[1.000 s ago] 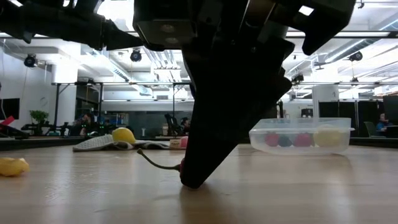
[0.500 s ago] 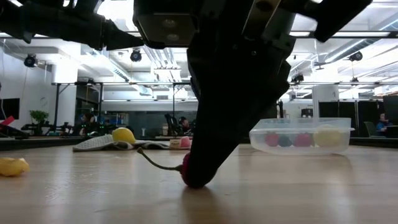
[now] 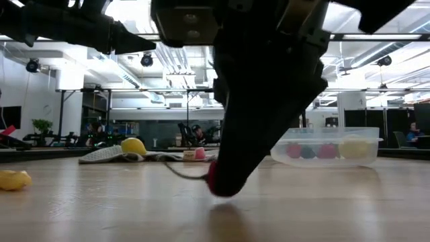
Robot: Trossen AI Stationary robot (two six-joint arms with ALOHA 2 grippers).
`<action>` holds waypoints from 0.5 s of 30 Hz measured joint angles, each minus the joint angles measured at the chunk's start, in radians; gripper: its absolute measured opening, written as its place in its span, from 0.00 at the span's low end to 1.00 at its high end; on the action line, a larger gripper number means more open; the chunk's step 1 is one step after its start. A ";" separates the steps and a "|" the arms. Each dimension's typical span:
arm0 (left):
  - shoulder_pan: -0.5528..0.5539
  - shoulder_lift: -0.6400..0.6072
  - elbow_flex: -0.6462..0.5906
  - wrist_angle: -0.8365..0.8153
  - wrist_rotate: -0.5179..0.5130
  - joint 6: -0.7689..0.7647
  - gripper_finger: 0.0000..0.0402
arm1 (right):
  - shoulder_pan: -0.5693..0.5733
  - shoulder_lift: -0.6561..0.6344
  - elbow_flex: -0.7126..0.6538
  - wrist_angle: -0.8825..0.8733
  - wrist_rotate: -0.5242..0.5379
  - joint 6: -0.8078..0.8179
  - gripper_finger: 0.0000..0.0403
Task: Pick and placing Produce into tupperware
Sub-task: Put the right cherry into the transparent container
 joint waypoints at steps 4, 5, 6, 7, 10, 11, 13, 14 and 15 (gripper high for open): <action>0.000 0.000 0.000 0.000 0.000 0.000 0.34 | -0.001 -0.023 0.000 -0.040 0.028 -0.006 0.05; 0.000 0.000 0.000 0.000 0.000 0.000 0.34 | -0.001 -0.028 0.000 -0.047 0.034 -0.006 0.05; 0.000 0.000 0.000 0.000 0.000 0.000 0.34 | -0.001 -0.037 0.000 -0.057 0.046 -0.007 0.05; 0.000 0.000 0.000 0.000 0.000 0.000 0.34 | -0.001 -0.043 0.000 -0.067 0.061 -0.007 0.05; 0.000 0.000 0.000 0.000 0.000 0.000 0.34 | -0.003 -0.077 0.000 -0.124 0.115 -0.032 0.05; 0.000 0.000 0.000 0.001 0.000 0.000 0.34 | -0.005 -0.090 0.000 -0.146 0.133 -0.044 0.05; 0.000 0.000 0.000 0.000 0.000 0.000 0.34 | -0.008 -0.113 0.000 -0.213 0.187 -0.060 0.05; 0.000 0.000 0.000 0.001 0.000 0.000 0.34 | -0.010 -0.126 0.000 -0.246 0.213 -0.060 0.05; 0.000 0.000 0.000 0.001 0.000 0.000 0.34 | -0.014 -0.140 0.000 -0.282 0.241 -0.061 0.05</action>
